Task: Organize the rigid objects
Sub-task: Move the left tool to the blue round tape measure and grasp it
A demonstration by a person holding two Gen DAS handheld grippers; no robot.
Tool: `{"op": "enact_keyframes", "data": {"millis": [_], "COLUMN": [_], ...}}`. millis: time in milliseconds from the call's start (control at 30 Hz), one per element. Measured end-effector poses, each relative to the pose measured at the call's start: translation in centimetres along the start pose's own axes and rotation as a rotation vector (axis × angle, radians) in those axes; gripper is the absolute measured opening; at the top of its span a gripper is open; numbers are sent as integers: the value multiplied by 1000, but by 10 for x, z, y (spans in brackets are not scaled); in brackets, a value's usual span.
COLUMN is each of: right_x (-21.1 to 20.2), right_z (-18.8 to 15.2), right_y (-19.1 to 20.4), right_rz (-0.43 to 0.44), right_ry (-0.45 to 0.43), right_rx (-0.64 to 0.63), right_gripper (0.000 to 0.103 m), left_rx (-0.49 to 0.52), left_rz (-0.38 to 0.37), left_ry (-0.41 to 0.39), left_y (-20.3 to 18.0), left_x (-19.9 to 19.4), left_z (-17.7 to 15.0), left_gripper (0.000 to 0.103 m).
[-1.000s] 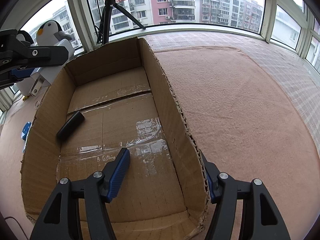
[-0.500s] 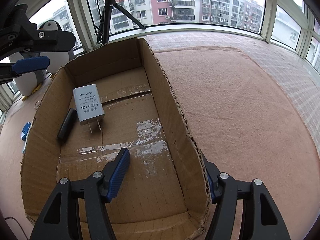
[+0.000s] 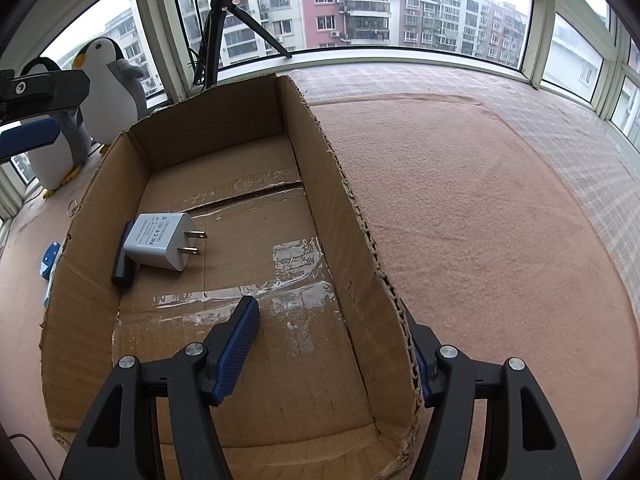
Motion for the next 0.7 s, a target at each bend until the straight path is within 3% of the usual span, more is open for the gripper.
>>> {"op": "enact_keyframes", "data": {"millis": [333,700], "right_x": [-1,-1], "right_z": [-1,-3], "right_y": [-1,-4], "right_rz": [-2,-7], "right_ry": [0,0], "right_rx": [-1,-2], "right_gripper": [62,64], "left_rx": [-75,-194], "left_rz": [74,169], "left_ry": [-29,41], "left_y": [76,160], "left_x": [-35,-40], "left_z": [-10,-47], "left_gripper": [71,71]}}
Point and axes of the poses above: each gripper's, at about its wrist camera, not at the fingertips, and x roughly the way its jaws point, y to its left, z to its top, the point moved 5 cm from there along x, roughly the way its jaws point, and after that the axes turned 12 degrees about -x, right-handed, at the moved point
